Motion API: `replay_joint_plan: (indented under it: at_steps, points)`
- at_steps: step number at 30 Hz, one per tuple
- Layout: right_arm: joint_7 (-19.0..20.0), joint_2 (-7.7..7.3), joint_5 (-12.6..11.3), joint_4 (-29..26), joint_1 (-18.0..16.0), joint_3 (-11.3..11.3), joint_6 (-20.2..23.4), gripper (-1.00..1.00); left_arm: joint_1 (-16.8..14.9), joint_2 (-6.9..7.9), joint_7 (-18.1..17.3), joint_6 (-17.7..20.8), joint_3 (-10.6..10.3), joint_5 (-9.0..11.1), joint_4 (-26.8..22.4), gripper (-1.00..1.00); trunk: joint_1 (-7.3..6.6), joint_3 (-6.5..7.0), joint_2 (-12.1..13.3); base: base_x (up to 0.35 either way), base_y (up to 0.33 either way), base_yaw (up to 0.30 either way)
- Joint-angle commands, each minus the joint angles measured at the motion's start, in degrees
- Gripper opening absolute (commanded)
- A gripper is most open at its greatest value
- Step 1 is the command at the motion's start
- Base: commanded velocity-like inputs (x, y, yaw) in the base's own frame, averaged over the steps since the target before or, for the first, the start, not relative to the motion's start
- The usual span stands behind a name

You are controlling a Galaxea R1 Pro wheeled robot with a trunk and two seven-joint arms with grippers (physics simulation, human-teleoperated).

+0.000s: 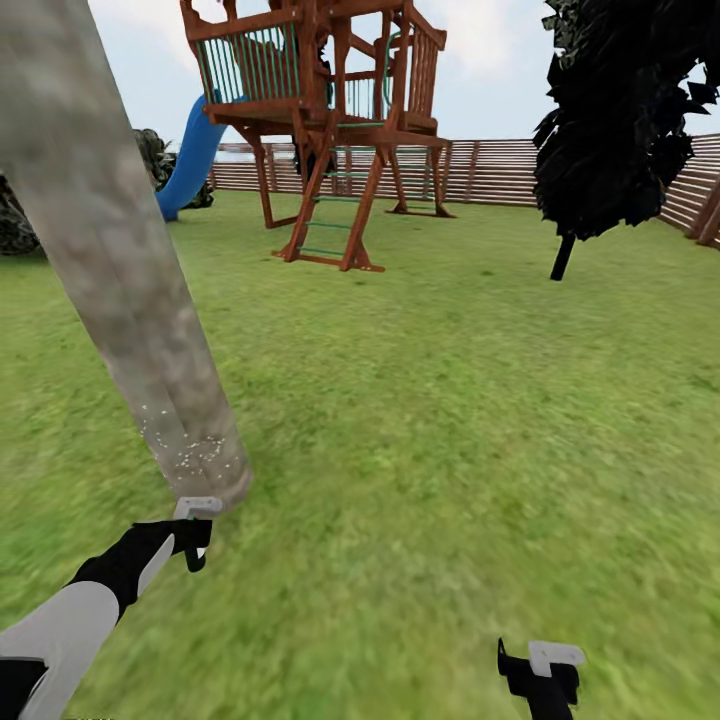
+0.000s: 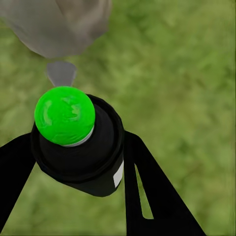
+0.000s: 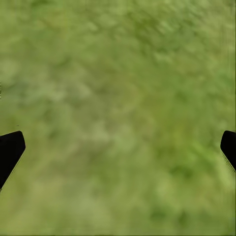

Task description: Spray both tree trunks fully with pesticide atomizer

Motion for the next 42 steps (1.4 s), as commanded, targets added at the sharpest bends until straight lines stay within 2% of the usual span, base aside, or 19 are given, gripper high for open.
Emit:
replay_joint_plan:
  at_steps: [1,8,19,29,34,38,40,41,42]
  points:
    - [-0.3,0.0,0.6,0.1,0.0,-0.3,-0.1,1.0,0.0,0.05,0.1,0.3,-0.5,0.6,-0.1,-1.0,0.01,-0.05,0.0,0.2,-0.234,0.276]
    - [-0.3,0.0,0.6,0.1,0.0,-0.3,-0.1,1.0,0.0,-0.02,0.1,0.3,-0.5,0.7,0.0,-1.0,0.01,-0.05,0.0,0.201,-0.233,0.264]
    - [-0.3,0.0,0.6,0.1,0.0,-0.3,-0.1,1.0,0.0,0.03,0.0,0.2,-0.5,0.7,-0.1,-1.0,0.01,-0.05,0.0,0.19,-0.235,0.015]
    - [-0.3,0.0,0.6,0.1,0.0,-0.3,-0.1,1.0,0.0,-0.03,0.0,0.1,-0.5,0.7,-0.1,-1.0,0.01,-0.05,0.0,-0.014,-0.148,0.191]
    - [-0.3,0.0,0.6,0.1,0.0,-0.3,-0.1,1.0,0.4,-1.41,-0.5,-0.2,-0.5,0.7,-0.1,-1.0,0.01,-0.05,0.0,-0.001,-0.001,0.277]
    - [-0.3,0.0,0.6,0.1,0.0,-0.3,-0.1,1.0,0.7,-1.48,-1.0,-0.2,-0.6,0.6,-0.3,-1.0,0.01,-0.05,0.0,0.0,0.0,0.277]
    - [-0.3,0.0,0.6,0.1,0.0,-0.3,-0.1,1.0,0.8,-1.55,-1.0,-0.1,-0.8,0.5,-2.3,-1.0,0.01,-0.05,0.0,0.0,0.0,0.277]
    - [-0.3,0.0,0.6,0.1,0.0,-0.3,-0.1,1.0,0.6,-1.62,-1.6,0.6,-1.1,0.2,-6.9,-1.0,0.01,-0.05,0.0,0.0,0.0,0.08]
    - [-0.3,0.0,0.6,0.1,0.0,-0.3,-0.1,1.0,0.3,-1.65,-2.2,0.9,-1.2,0.2,-7.6,-1.0,0.01,-0.05,0.0,0.0,0.0,0.041]
